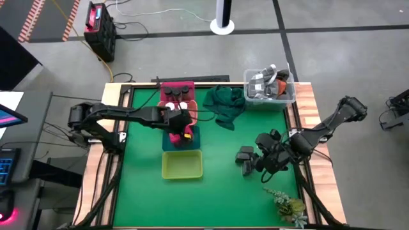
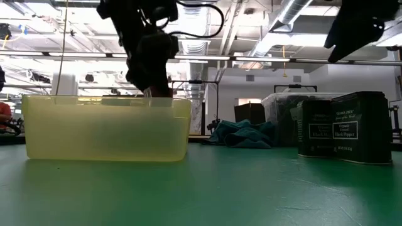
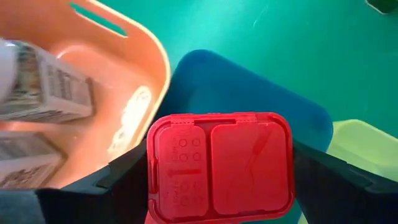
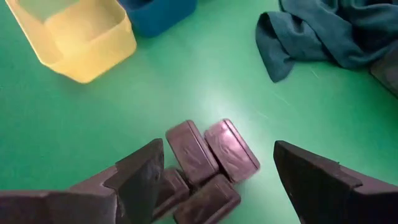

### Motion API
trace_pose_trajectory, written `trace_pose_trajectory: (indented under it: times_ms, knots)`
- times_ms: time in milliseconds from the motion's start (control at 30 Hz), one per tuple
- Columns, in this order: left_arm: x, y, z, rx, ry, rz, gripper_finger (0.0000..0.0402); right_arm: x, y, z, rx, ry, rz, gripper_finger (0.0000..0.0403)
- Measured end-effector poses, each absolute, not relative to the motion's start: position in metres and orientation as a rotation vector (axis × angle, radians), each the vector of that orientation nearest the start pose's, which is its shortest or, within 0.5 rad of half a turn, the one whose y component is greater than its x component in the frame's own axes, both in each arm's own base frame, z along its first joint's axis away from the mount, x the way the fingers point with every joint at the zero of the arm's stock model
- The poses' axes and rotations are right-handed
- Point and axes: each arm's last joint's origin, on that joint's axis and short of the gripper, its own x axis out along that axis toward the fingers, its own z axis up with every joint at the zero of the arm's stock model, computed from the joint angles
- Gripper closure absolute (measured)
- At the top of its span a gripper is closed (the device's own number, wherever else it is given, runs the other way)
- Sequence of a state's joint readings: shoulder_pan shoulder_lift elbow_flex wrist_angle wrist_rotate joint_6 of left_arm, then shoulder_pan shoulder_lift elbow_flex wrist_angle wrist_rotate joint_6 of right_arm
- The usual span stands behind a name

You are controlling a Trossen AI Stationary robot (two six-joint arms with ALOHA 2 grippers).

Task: Sort spices by type
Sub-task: Put the red spice can into the blue bin

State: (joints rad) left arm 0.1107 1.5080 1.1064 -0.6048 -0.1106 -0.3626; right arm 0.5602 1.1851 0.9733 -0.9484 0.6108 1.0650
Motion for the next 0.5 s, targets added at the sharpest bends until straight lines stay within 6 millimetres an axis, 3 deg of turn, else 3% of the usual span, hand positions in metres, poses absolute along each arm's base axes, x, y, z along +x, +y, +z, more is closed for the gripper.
trace_pose_trajectory:
  times_ms: [500]
  knots:
    - [0.298, 0.036, 0.233, -0.319, 0.983, 0.395, 0.0060, 0.194, 0.091, 0.273, 0.348, 0.782, -0.518, 0.0076]
